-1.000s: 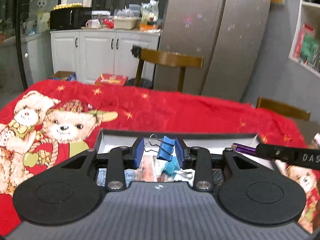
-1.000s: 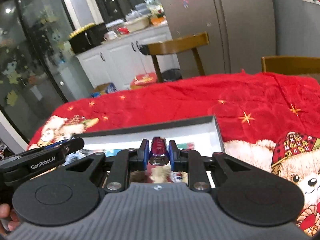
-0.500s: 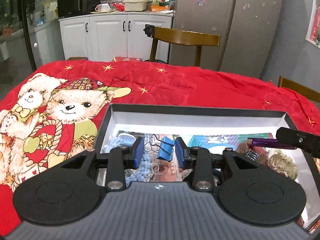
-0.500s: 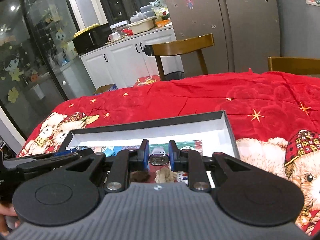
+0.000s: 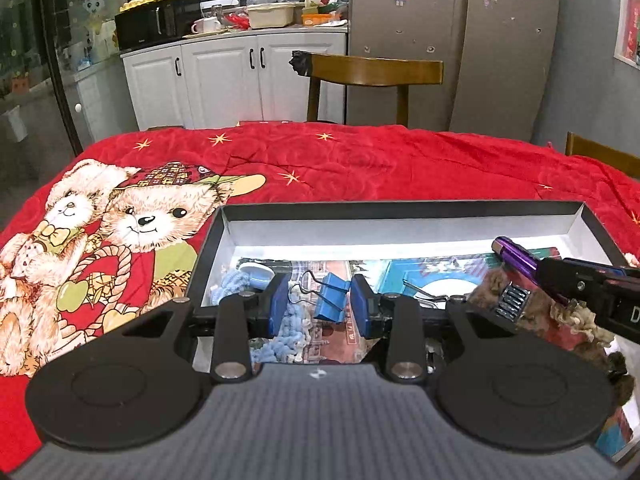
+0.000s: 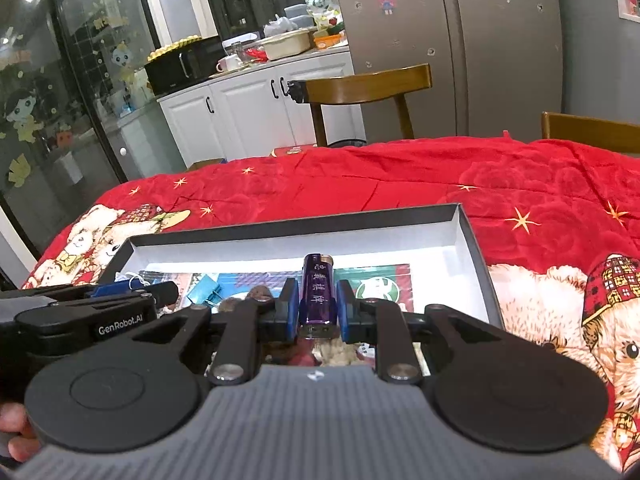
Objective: Organize objects
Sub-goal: 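Lower the clip and lighter into the box and open both tools, then raise both open tools away from the box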
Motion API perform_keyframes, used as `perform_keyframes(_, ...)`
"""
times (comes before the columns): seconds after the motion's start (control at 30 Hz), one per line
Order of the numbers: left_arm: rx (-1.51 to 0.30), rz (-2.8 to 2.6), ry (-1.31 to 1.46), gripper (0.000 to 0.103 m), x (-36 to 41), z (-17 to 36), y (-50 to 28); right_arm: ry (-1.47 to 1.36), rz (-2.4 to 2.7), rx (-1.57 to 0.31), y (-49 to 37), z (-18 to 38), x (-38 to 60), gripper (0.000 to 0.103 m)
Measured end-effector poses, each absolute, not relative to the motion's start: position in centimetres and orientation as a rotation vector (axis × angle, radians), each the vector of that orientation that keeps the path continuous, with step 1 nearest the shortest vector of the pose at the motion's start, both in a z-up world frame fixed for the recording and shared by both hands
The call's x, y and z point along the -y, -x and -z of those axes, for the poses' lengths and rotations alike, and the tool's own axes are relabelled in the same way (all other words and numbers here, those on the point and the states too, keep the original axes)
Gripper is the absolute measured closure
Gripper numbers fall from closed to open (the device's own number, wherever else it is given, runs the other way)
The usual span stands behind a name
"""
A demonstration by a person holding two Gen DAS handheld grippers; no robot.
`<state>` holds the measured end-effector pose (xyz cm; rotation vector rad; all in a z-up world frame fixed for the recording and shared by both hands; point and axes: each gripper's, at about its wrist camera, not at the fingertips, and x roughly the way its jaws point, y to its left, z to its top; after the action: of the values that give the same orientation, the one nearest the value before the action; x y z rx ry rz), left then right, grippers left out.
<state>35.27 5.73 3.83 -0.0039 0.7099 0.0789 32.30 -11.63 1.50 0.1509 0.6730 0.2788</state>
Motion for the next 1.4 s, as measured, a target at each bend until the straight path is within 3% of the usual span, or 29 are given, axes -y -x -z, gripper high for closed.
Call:
perform_keyframes(0.47, -0.694, -0.104, -0.024, 0.063, -5.2, -3.7, -35.0, -0.182, -0.294, -0.666, -32.3, -1.4, 12.0, 0.076)
perform_keyframes(0.63, -0.733, -0.106, 0.018, 0.051, -5.9, -3.6, -35.5, -0.181, -0.281, -0.652, -32.1, -1.5, 11.9, 0.076)
perform_keyframes(0.7, -0.742, -0.103, 0.045, 0.051, -6.3, -3.6, -35.6, -0.192, -0.283, -0.64, -32.1, -1.7, 12.1, 0.07)
perform_keyframes(0.73, -0.743, -0.103, 0.056, 0.05, -6.5, -3.7, -35.6, -0.197, -0.291, -0.63, -31.9, -1.9, 12.2, 0.057)
perform_keyframes(0.87, -0.711, -0.11, 0.075, 0.044, -6.7, -4.5, -35.2, -0.202, -0.327, -0.568, -30.9, -3.5, 12.3, 0.04)
perform_keyframes(1.0, -0.606, -0.153, 0.044, 0.043, -6.5, -7.2, -33.4, -0.157, -0.354, -0.464, -28.6, -6.6, 11.7, 0.034)
perform_keyframes(1.07, -0.529, -0.162, 0.049, 0.041, -6.4, -9.2, -31.5, -0.149, -0.375, -0.404, -26.8, -8.5, 11.8, 0.014)
perform_keyframes(1.13, -0.466, -0.167, 0.057, 0.036, -6.4, -11.3, -29.3, -0.151, -0.357, -0.348, -24.7, -10.4, 12.1, 0.003)
perform_keyframes(1.23, -0.382, -0.169, 0.064, 0.028, -6.1, -14.2, -25.5, -0.119, -0.29, -0.301, -21.3, -13.1, 12.7, 0.0)
perform_keyframes(1.37, -0.269, -0.174, 0.036, 0.025, -5.1, -17.2, -19.2, -0.053, -0.295, -0.27, -16.5, -16.1, 13.6, 0.0)
perform_keyframes(1.4, -0.247, -0.17, 0.03, 0.019, -4.9, -17.9, -17.7, -0.043, -0.284, -0.262, -15.2, -16.6, 13.7, 0.0)
